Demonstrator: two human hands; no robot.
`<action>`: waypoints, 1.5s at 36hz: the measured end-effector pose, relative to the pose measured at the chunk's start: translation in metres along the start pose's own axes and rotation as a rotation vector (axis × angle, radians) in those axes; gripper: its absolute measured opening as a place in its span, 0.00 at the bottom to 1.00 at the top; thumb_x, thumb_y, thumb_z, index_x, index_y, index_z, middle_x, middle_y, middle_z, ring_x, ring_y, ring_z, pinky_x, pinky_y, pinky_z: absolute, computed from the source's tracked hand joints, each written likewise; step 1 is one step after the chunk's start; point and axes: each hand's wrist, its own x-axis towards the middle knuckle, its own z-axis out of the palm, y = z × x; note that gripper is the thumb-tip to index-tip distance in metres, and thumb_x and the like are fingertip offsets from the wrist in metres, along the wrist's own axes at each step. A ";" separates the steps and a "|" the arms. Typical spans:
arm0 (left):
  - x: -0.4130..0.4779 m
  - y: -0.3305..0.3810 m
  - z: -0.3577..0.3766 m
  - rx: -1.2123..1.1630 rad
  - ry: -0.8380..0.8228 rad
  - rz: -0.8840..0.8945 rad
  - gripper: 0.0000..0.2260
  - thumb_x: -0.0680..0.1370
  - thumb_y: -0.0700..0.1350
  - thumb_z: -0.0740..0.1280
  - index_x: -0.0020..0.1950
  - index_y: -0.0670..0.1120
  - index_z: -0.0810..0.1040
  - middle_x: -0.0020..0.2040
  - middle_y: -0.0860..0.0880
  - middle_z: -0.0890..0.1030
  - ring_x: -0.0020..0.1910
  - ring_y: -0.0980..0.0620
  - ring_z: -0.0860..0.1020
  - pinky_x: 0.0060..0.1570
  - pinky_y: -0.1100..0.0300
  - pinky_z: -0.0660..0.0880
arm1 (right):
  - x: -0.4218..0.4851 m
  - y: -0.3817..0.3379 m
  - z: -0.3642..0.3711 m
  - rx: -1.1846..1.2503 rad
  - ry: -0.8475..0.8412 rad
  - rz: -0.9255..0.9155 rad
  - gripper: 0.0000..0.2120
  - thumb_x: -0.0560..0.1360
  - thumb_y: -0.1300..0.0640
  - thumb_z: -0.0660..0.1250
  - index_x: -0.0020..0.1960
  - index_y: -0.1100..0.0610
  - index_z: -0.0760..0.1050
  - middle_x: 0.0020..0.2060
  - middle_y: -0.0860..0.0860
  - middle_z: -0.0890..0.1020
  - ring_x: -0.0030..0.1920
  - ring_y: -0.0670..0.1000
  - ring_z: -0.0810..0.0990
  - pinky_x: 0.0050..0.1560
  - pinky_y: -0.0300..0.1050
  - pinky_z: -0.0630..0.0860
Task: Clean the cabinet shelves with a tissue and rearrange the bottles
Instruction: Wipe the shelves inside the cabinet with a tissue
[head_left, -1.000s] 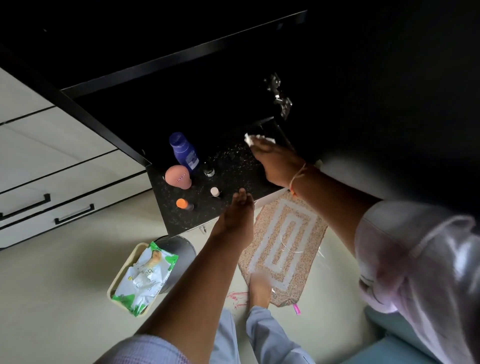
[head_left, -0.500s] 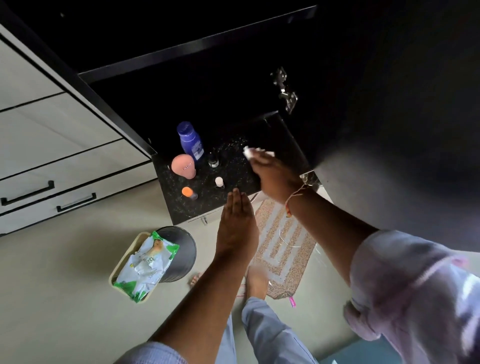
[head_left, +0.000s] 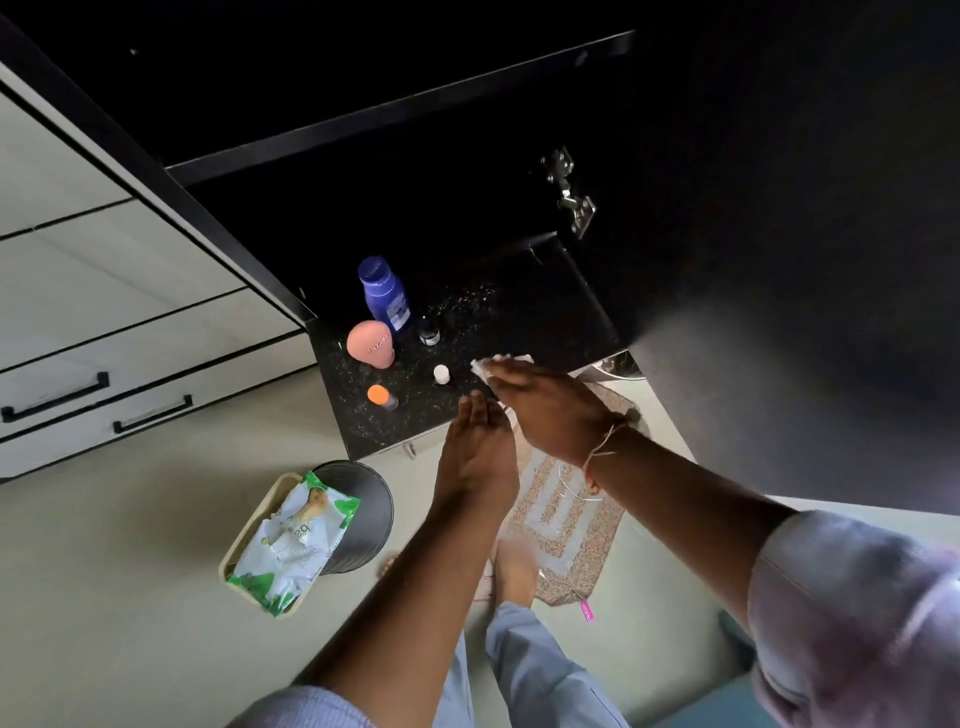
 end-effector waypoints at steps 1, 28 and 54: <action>0.001 -0.001 -0.001 0.006 -0.007 0.007 0.32 0.77 0.40 0.63 0.76 0.33 0.52 0.77 0.34 0.54 0.77 0.39 0.54 0.77 0.53 0.52 | 0.001 0.002 -0.001 0.022 -0.002 0.014 0.28 0.75 0.64 0.44 0.73 0.63 0.66 0.73 0.57 0.68 0.75 0.55 0.64 0.73 0.52 0.64; 0.000 -0.006 -0.015 0.020 -0.147 0.010 0.36 0.79 0.42 0.64 0.78 0.38 0.45 0.79 0.39 0.46 0.79 0.42 0.48 0.77 0.52 0.51 | 0.020 0.010 -0.013 0.125 0.071 0.007 0.29 0.72 0.75 0.58 0.72 0.60 0.70 0.72 0.53 0.70 0.73 0.51 0.67 0.74 0.38 0.55; -0.003 -0.007 -0.009 0.057 -0.138 0.047 0.37 0.79 0.43 0.65 0.78 0.37 0.44 0.79 0.38 0.44 0.78 0.41 0.47 0.77 0.52 0.52 | 0.034 0.035 -0.040 -0.186 0.018 0.720 0.16 0.81 0.63 0.53 0.62 0.70 0.73 0.56 0.65 0.77 0.55 0.60 0.76 0.54 0.52 0.77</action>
